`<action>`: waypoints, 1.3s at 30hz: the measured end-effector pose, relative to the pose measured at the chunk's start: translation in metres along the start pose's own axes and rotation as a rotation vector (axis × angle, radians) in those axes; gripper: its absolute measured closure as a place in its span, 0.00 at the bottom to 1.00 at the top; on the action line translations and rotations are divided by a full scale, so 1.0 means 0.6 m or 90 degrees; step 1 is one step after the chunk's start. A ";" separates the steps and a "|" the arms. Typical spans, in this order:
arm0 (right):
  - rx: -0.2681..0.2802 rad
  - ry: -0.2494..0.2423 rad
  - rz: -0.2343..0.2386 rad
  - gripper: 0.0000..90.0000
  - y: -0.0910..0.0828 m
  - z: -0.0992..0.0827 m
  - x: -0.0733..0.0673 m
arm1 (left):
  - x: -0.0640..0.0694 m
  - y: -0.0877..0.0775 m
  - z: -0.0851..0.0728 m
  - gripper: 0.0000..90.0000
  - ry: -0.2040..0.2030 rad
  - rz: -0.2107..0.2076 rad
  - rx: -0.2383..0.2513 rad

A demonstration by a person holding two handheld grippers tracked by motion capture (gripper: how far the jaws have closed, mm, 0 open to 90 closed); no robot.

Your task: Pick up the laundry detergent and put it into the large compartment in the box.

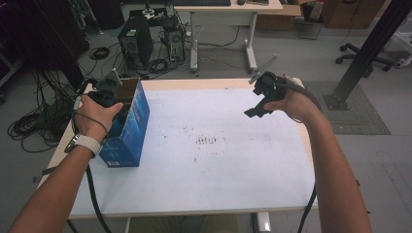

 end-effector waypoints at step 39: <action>-0.007 0.001 0.005 0.10 0.004 -0.001 -0.007 | -0.008 0.004 -0.001 0.31 -0.009 -0.037 -0.003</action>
Point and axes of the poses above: each handheld gripper's, and its own axes: y roughly forward along the jaws, z roughly out of its top, x roughly to its right, the point moved 8 cm from there along y, roughly forward along the jaws, and after that the axes turned 7 degrees about x, right-handed, at the moved point
